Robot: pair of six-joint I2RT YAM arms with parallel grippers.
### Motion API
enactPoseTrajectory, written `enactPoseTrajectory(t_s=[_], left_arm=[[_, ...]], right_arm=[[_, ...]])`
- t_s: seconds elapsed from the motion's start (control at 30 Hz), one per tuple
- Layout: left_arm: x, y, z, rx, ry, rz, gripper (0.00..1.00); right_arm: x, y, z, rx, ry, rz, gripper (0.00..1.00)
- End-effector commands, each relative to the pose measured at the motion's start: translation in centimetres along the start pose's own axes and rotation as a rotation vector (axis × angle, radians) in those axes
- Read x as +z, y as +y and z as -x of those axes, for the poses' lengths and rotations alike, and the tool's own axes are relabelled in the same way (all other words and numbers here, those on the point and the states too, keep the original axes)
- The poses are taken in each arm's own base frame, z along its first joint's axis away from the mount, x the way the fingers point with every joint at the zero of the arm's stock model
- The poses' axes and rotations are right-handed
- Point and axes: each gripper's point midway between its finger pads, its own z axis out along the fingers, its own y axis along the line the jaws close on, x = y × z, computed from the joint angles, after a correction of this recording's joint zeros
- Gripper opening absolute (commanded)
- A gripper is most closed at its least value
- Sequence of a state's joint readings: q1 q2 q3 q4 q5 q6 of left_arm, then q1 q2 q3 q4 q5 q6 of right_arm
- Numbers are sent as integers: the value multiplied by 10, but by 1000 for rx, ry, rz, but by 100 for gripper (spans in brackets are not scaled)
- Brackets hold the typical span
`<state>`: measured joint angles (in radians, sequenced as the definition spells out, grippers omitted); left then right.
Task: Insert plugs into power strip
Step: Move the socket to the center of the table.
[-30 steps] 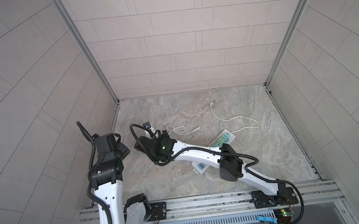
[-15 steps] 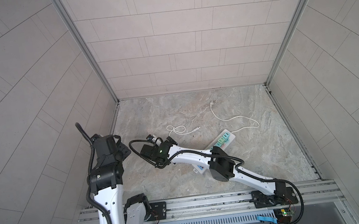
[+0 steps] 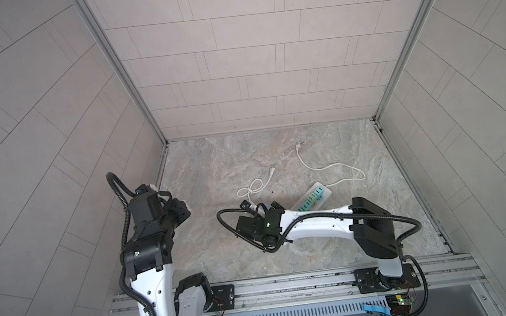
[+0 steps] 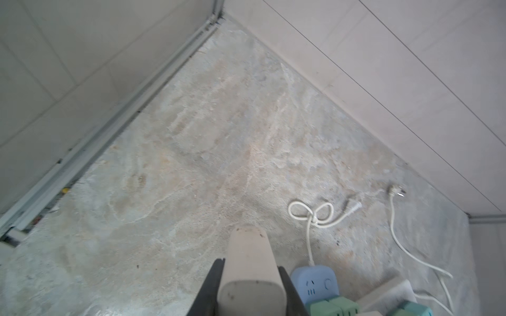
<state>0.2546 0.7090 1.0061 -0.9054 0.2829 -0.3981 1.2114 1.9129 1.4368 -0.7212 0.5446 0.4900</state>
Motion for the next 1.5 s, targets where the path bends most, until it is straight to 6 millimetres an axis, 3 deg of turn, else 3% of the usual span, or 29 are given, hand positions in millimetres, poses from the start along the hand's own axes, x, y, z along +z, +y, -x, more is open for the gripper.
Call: enactPoseTrajectory(t_s=[0.0,0.17,0.33,0.43,0.57,0.73,1.07,1.2,1.47], left_arm=[[-6,-37,-9,80,57,-199,0],[5,-48,-28,156,98,-205,0],[40,-82,-67,455,187,-130,0],[60,-92,-81,549,242,-65,0],[75,-100,-88,536,286,-63,0],[96,-86,-89,418,193,-16,0],[103,-59,-78,342,132,87,0],[107,-63,-81,331,161,50,0],[106,-88,-99,388,257,-95,0]], right_arm=[[-3,-10,1,75,-44,26,100],[-23,-7,12,141,-126,168,100],[-54,-12,38,269,-243,276,100],[-58,-20,48,370,-291,239,100],[-41,-26,60,438,-294,116,100],[-7,-23,65,425,-214,24,97],[33,-7,32,338,-81,-21,92],[38,-3,17,313,-40,-15,92],[32,2,-22,250,22,9,88]])
